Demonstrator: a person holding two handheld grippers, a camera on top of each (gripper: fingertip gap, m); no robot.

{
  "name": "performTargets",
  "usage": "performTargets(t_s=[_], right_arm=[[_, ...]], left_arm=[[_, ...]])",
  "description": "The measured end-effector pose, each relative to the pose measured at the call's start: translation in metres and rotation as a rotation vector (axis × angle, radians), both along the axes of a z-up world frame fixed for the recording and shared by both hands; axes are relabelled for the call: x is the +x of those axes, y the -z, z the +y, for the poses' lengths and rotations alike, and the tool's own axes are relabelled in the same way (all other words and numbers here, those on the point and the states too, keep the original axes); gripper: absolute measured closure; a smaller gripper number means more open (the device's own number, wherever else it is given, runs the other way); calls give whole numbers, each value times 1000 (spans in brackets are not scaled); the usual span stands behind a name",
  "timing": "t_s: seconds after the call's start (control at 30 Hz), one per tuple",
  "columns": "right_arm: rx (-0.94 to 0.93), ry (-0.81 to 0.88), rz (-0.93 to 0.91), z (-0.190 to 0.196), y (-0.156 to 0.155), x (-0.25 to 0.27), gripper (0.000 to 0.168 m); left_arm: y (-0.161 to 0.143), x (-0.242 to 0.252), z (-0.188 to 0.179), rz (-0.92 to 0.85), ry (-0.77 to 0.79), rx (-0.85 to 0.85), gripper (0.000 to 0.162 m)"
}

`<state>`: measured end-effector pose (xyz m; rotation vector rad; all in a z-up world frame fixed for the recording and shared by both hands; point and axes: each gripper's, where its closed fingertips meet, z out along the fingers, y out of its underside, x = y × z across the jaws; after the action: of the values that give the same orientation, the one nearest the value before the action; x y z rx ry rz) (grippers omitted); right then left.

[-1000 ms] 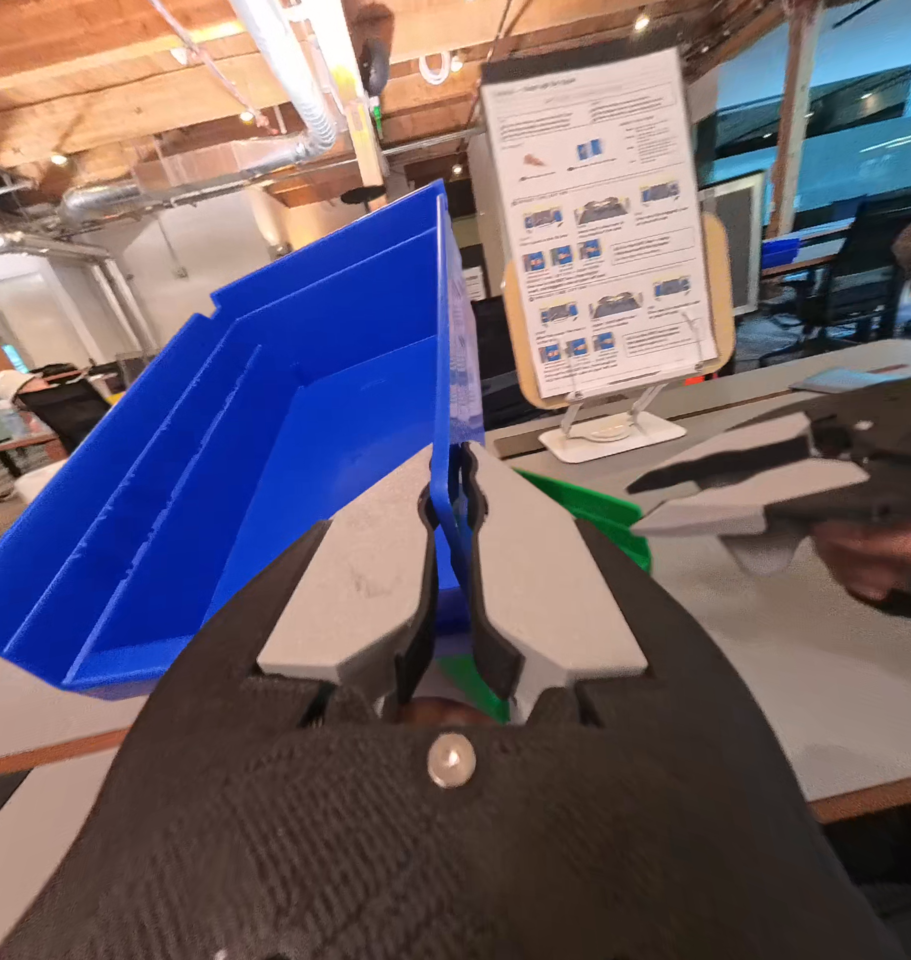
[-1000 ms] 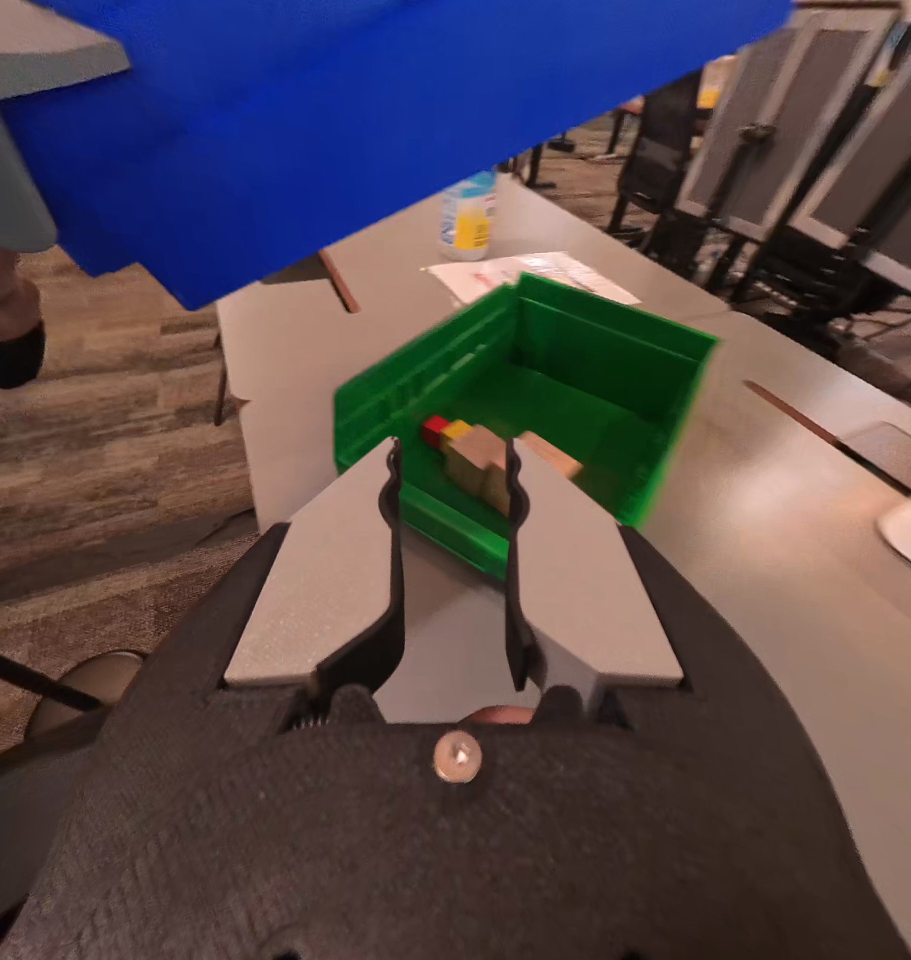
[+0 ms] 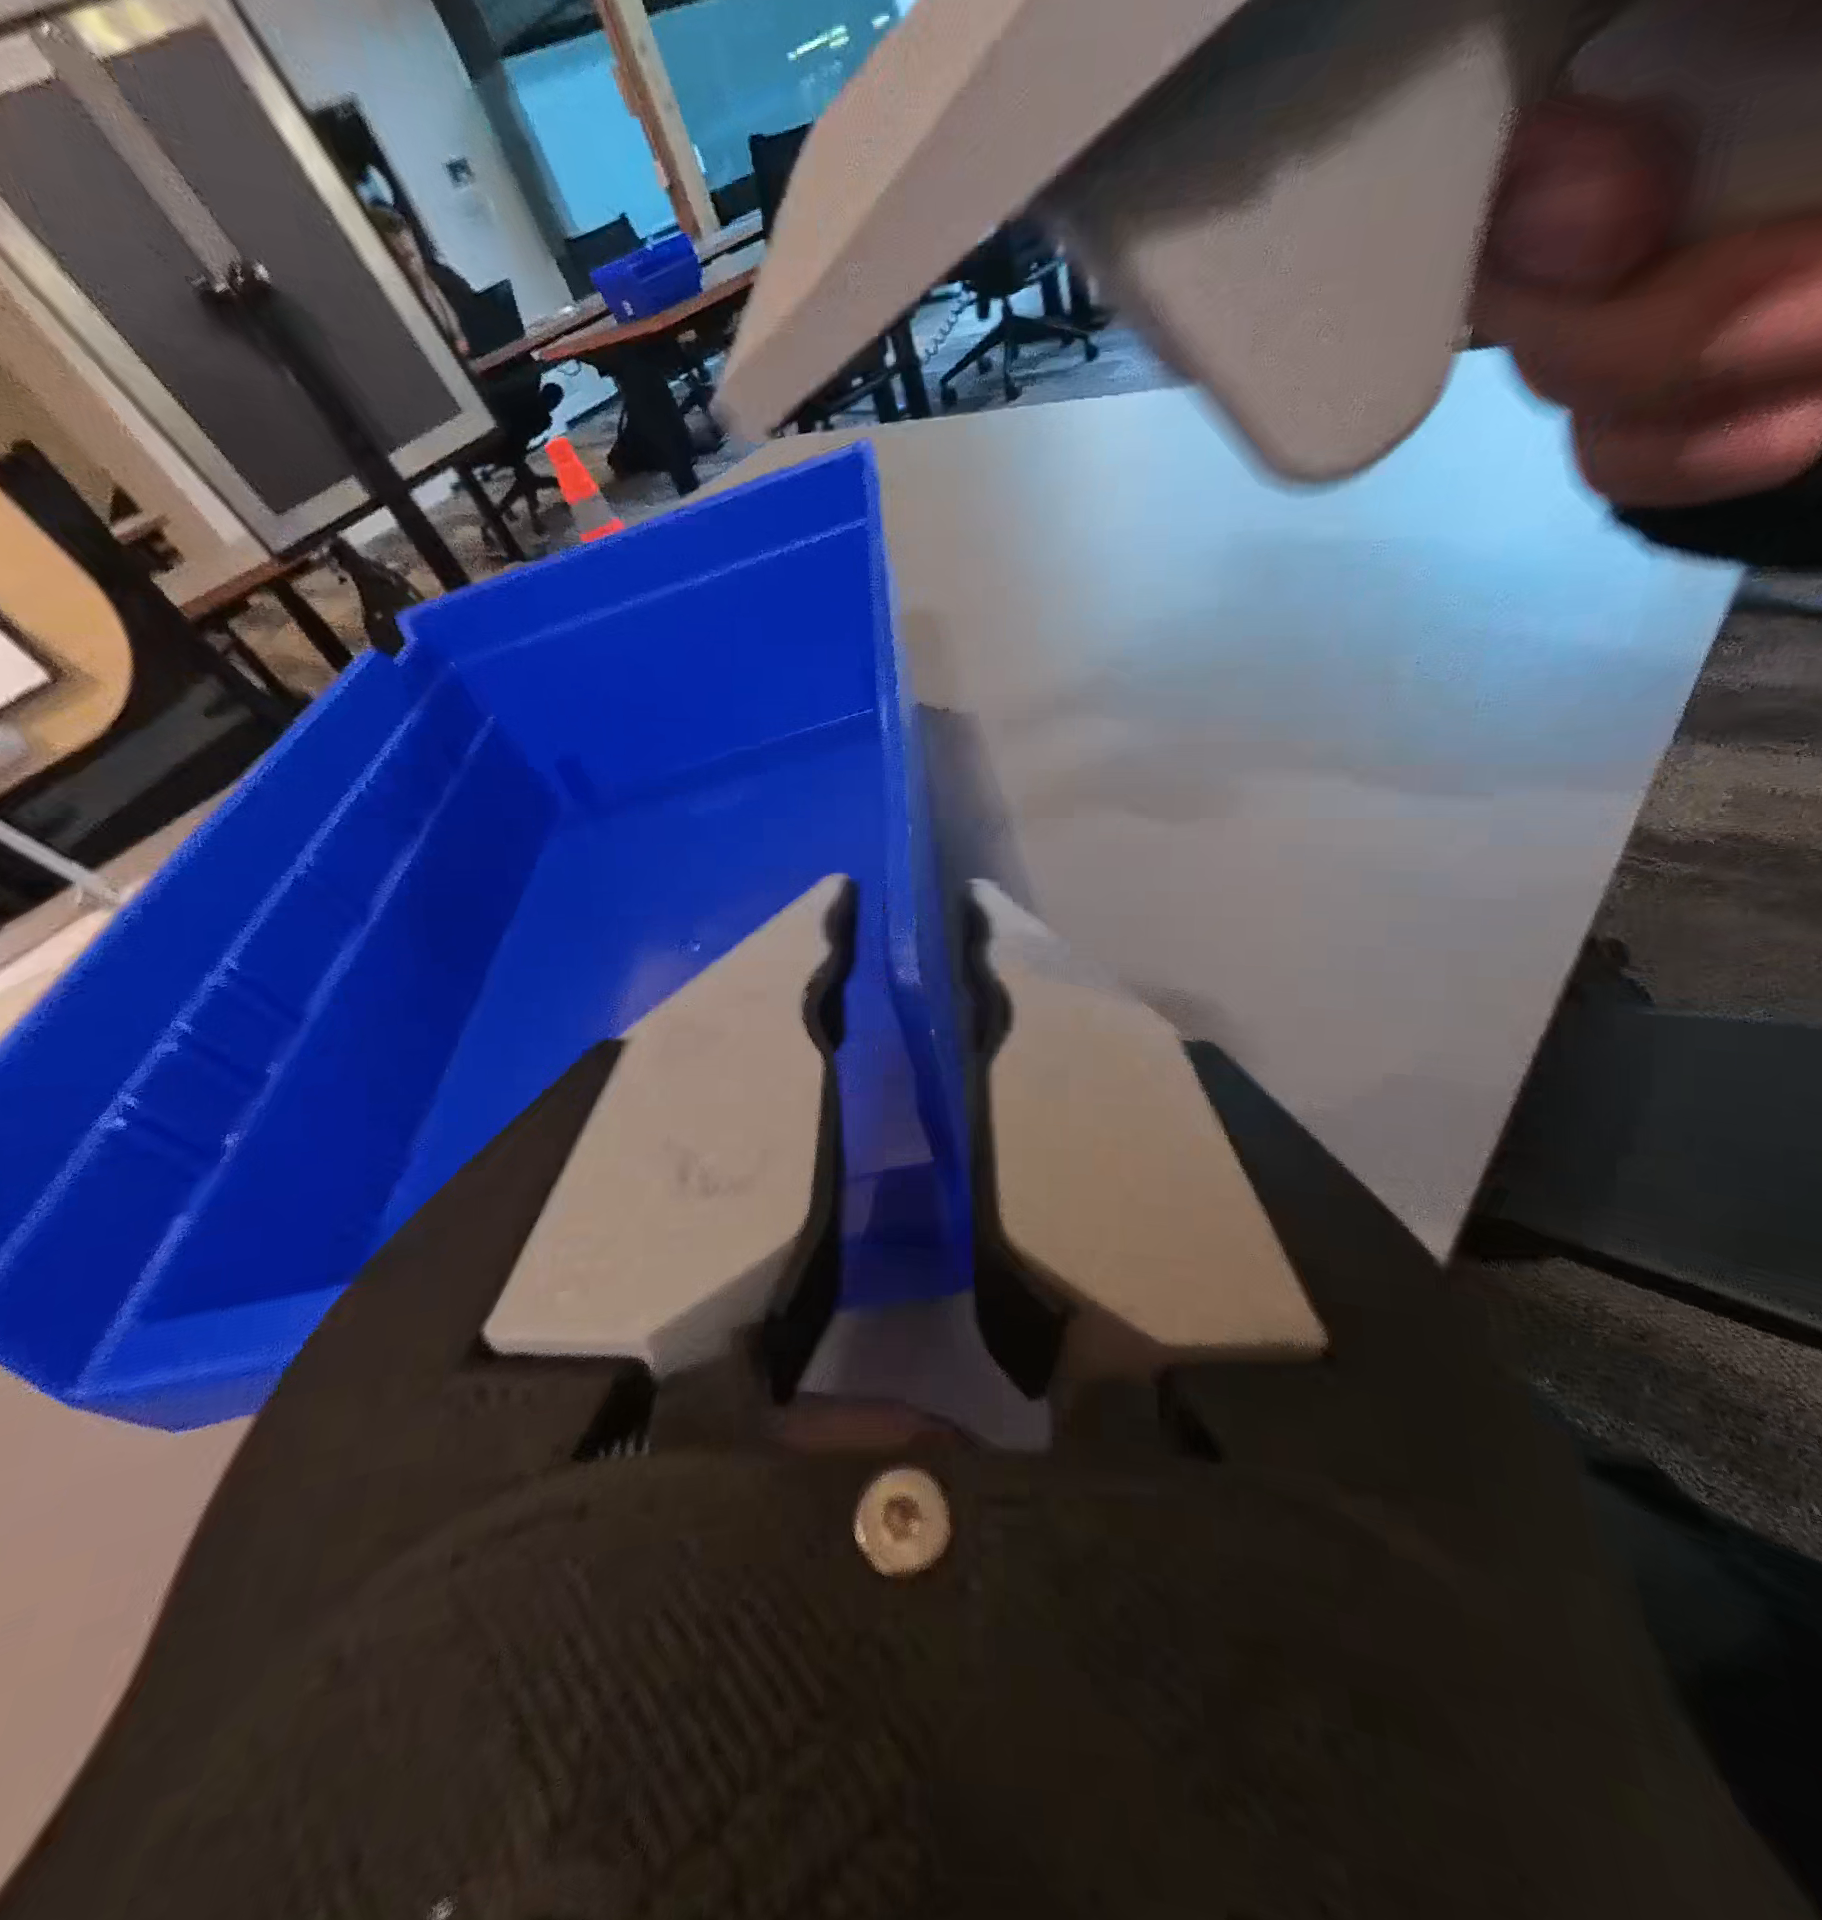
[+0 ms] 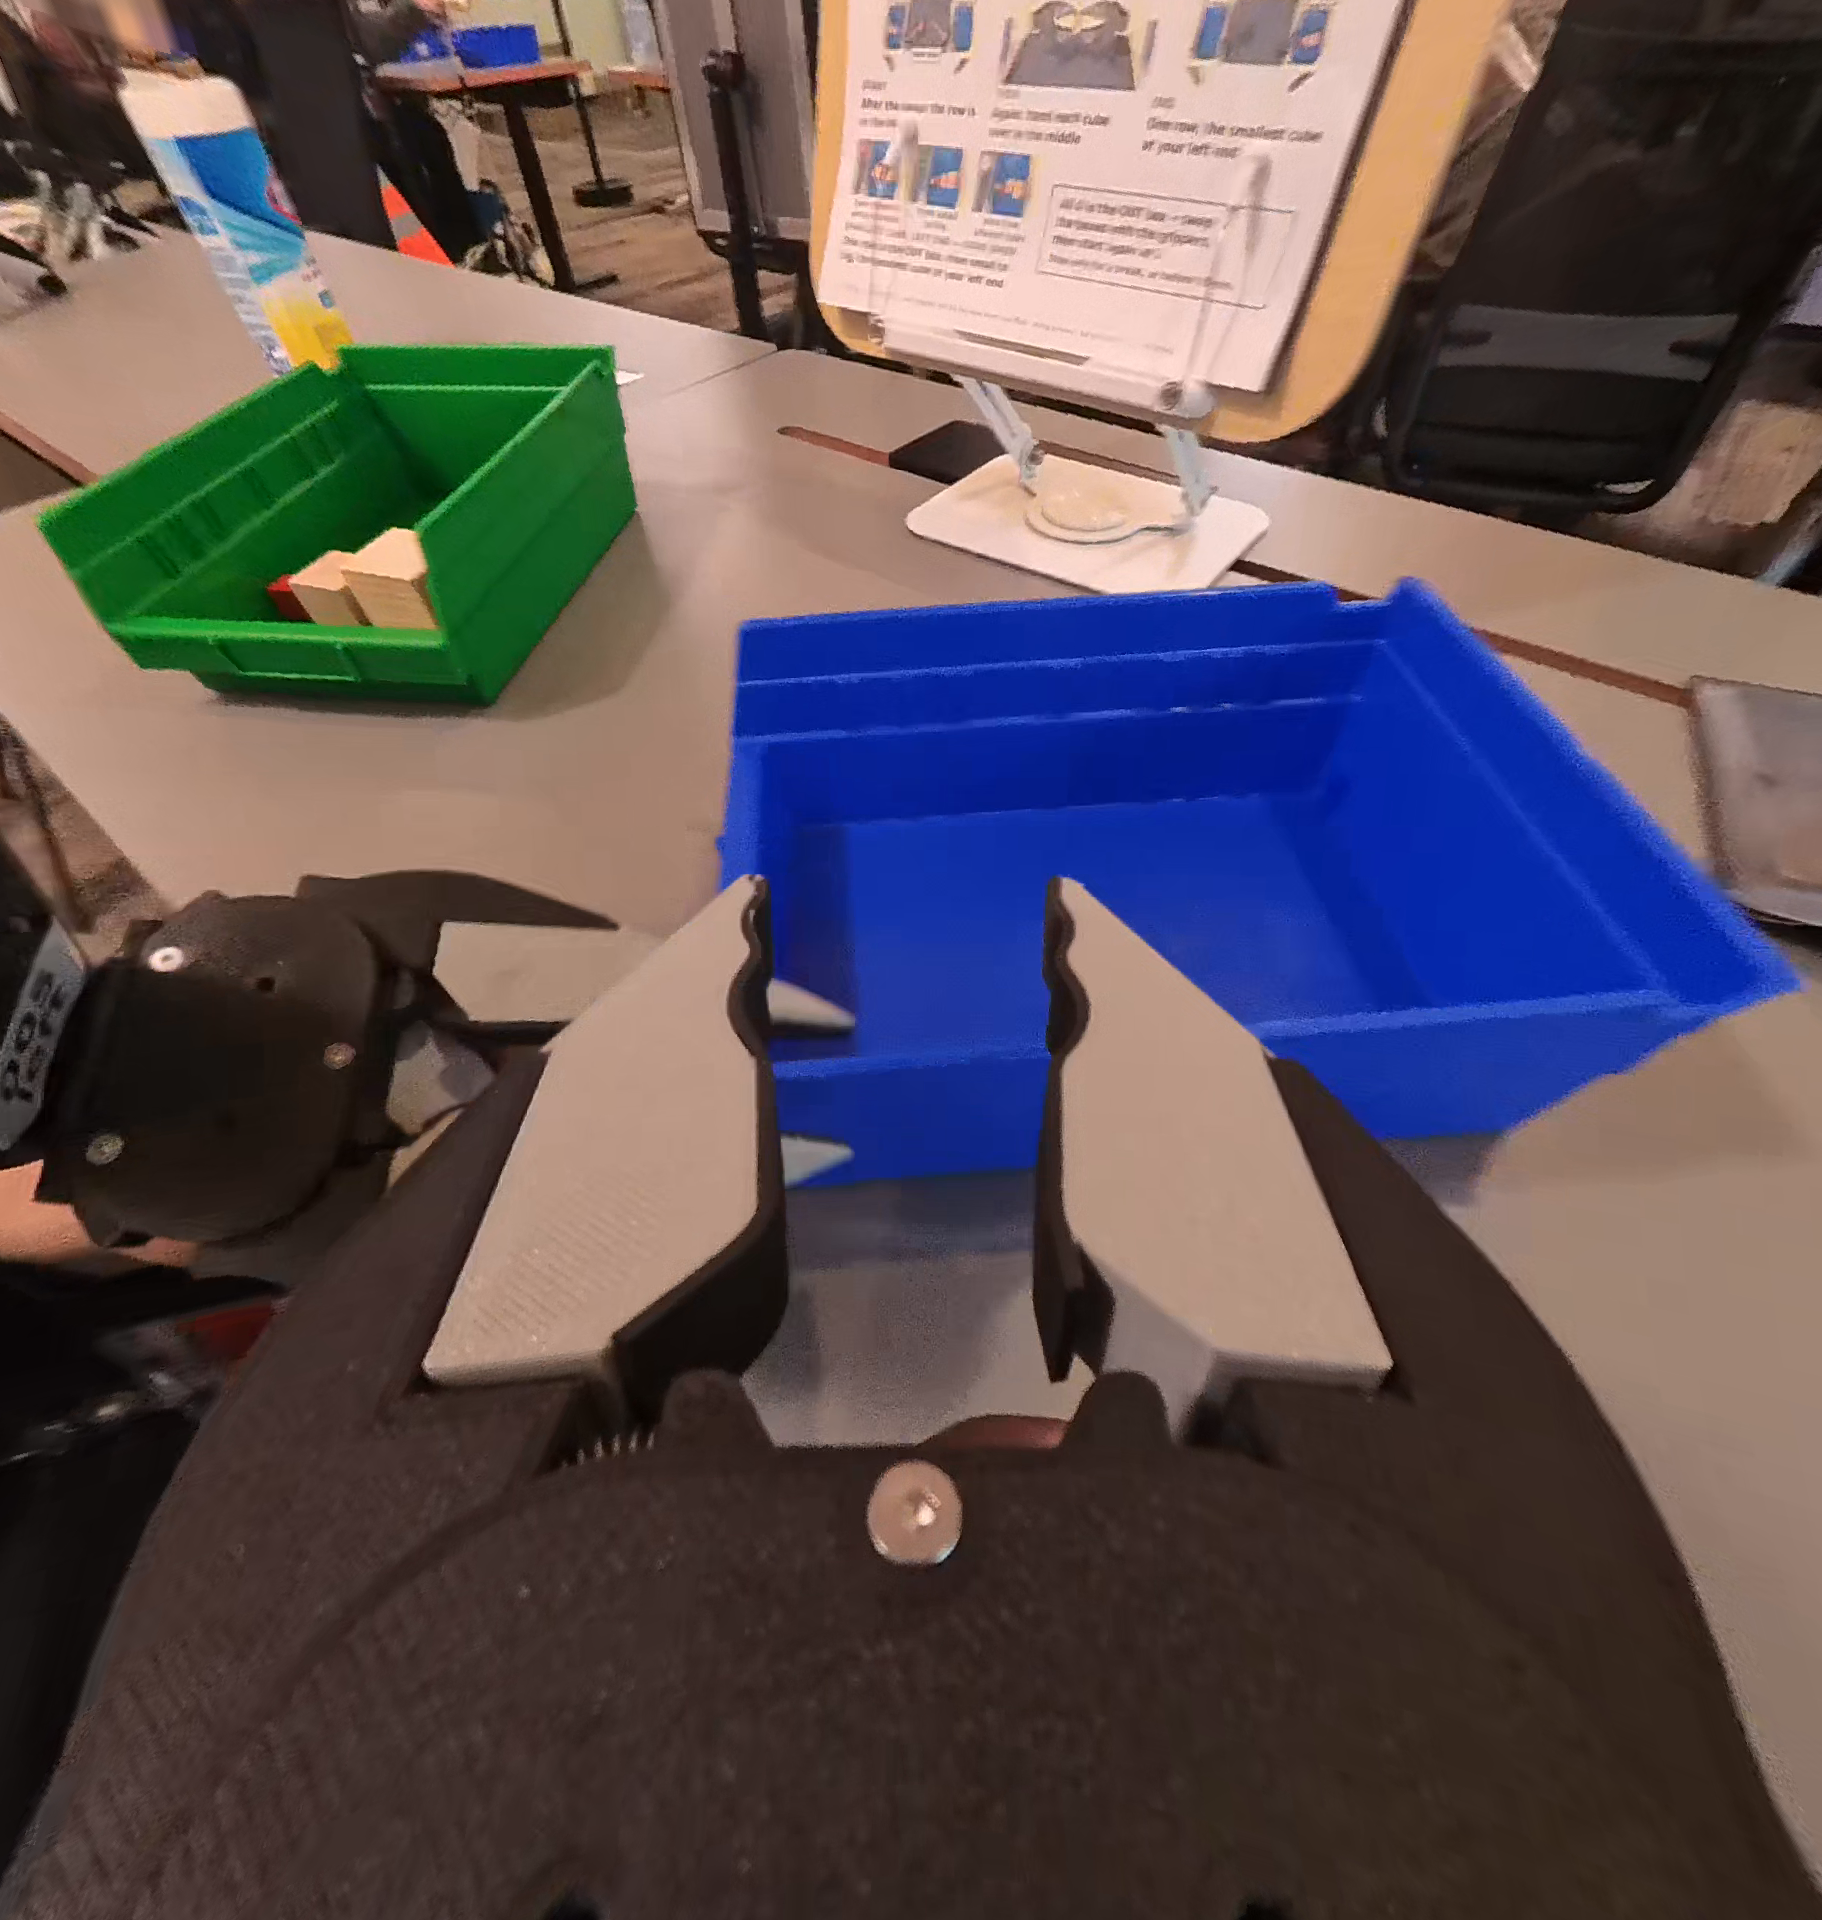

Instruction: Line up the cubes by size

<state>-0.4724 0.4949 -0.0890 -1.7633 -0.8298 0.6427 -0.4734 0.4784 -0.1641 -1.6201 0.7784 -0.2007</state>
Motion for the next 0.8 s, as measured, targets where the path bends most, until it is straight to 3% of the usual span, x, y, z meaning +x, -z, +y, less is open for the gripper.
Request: performTargets(t_s=[0.1,0.2,0.27,0.43,0.5,0.57,0.6,0.73,0.8], right_arm=[[-32,-107,16,-29,3,-29,116],[-52,-215,-42,-61,21,-60,116],[-81,-286,-94,-80,39,-81,121],[-66,-241,-201,-68,66,-105,126],[-66,-169,-318,-51,84,-98,128],[-58,-142,-435,-41,98,-84,165],[-56,-142,-467,-39,102,-76,168],[-78,24,-544,-12,108,-17,168],[-80,135,-550,5,107,24,152]], left_arm=[[-19,-18,-17,9,5,-16,113],[-42,-61,-54,-110,94,-94,109],[-52,-112,-65,-156,65,-119,109],[-57,-245,-79,-250,-84,-187,104],[-51,-301,-76,-211,-222,-169,107],[-37,-349,-73,-113,-344,-184,108],[-27,-365,-72,-64,-376,-215,104],[10,-426,-71,139,-523,-272,98],[28,-451,-76,223,-581,-313,97]])
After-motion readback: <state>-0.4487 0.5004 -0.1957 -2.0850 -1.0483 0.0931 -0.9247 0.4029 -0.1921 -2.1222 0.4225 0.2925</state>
